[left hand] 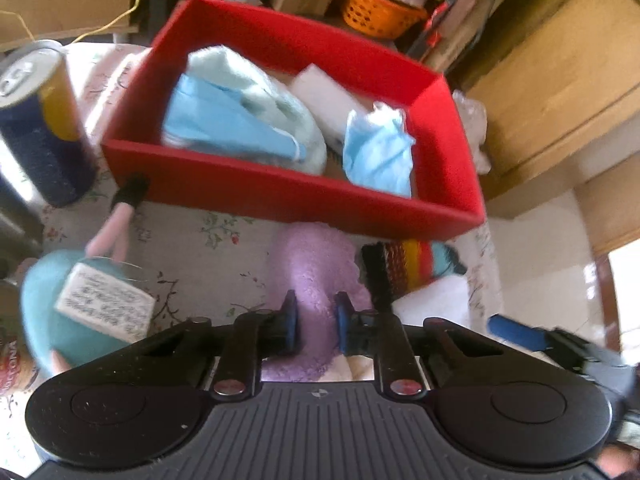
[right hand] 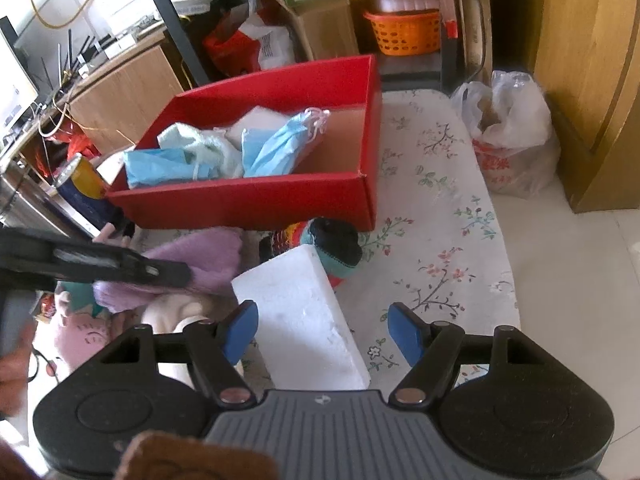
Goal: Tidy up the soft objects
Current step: 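Grasp the purple cloth with the left tool while the right tool grasps the white sponge block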
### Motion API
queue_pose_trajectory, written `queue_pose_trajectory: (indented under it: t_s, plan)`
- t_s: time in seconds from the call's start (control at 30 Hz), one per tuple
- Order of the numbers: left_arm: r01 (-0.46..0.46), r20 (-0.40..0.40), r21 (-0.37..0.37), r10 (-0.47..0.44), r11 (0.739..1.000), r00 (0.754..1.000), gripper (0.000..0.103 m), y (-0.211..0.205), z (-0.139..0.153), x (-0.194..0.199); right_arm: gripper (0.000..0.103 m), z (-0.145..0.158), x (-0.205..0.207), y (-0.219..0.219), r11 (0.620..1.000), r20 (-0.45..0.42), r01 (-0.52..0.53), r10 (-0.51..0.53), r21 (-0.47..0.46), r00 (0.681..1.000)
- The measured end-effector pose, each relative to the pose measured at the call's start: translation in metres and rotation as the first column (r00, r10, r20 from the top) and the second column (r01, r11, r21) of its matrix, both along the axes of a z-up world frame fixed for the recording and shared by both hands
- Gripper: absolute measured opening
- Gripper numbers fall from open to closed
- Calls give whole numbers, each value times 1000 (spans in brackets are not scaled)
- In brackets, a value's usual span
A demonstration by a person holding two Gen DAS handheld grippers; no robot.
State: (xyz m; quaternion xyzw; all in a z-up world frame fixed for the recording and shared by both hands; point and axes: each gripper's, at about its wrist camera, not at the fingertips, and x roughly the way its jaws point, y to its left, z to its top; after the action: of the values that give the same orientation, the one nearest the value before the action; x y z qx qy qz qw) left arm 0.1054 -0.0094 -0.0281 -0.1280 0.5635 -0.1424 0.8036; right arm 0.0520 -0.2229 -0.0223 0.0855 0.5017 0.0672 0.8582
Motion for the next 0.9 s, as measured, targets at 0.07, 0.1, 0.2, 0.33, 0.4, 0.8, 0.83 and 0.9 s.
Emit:
queue_pose_trajectory:
  t_s: [0.07, 0.1, 0.2, 0.33, 0.4, 0.8, 0.83, 0.9]
  plan:
    - [-9, 11, -19, 9, 1000, 1000, 16, 4, 6, -1, 43, -3, 4, 3, 1000, -7, -5, 5, -12, 1000]
    - [-7, 14, -29, 7, 1000, 1000, 16, 6, 8, -2, 44, -5, 6, 4, 1000, -10, -7, 7, -15, 1000]
    - [-1, 18, -37, 2, 999, 1000, 16, 5, 13, -2, 45, -10, 12, 11, 999, -17, -20, 19, -27, 1000]
    - [10, 8, -44, -10, 999, 1000, 16, 2, 11, -4, 50, -20, 17, 25, 997, -41, -54, 52, -57, 998]
    - [14, 7, -43, -14, 999, 1000, 16, 1, 12, -5, 51, -24, 19, 32, 995, -48, -70, 66, -72, 997]
    - [30, 11, -21, -30, 999, 999, 17, -3, 9, -5, 7, -22, 18, 27, 997, -74, -73, 72, -1, 995]
    - [33, 14, -20, -33, 999, 999, 17, -4, 10, -5, 6, -21, 16, 25, 998, -74, -69, 70, 13, 995]
    - [37, 19, -14, -36, 999, 999, 17, -6, 11, -6, 2, -18, 15, 23, 998, -69, -62, 64, 34, 996]
